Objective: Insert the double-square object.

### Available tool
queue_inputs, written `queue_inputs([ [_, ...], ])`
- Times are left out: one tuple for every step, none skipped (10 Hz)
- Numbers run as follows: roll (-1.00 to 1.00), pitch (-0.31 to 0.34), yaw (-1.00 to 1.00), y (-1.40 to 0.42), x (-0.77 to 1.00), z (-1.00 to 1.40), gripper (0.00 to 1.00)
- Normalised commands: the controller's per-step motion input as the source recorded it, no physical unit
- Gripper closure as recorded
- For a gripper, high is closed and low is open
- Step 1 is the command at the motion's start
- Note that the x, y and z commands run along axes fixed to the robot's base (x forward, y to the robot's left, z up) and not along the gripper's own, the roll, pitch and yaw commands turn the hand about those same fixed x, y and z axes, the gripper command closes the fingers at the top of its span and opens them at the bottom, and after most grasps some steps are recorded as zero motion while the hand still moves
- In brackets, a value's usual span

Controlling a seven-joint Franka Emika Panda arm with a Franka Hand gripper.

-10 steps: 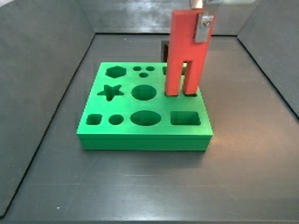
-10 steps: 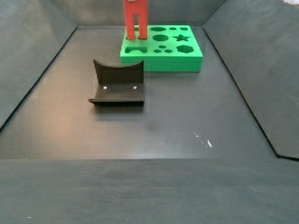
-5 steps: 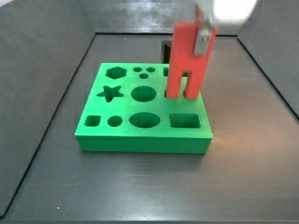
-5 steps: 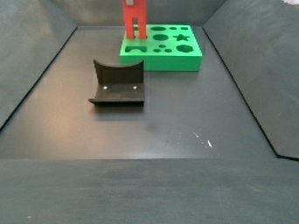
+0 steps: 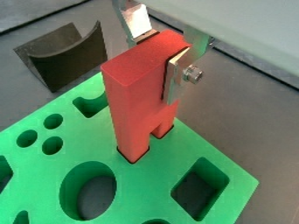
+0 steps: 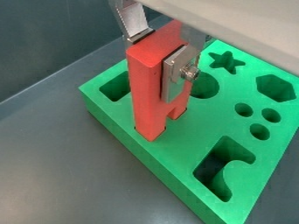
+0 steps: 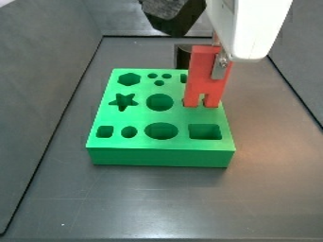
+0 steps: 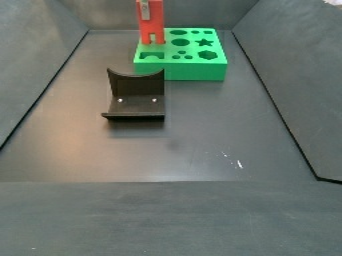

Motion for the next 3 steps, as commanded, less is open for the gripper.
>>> queue_inputs([
  [0.0,-0.027,-0.01,0.0,0.0,-0.15,1.0],
  [-0.1,-0.084,0.0,0.07,0.0,-0.09,1.0],
  [0.0,0.0,0.0,0.0,0.0,0.0,1.0],
])
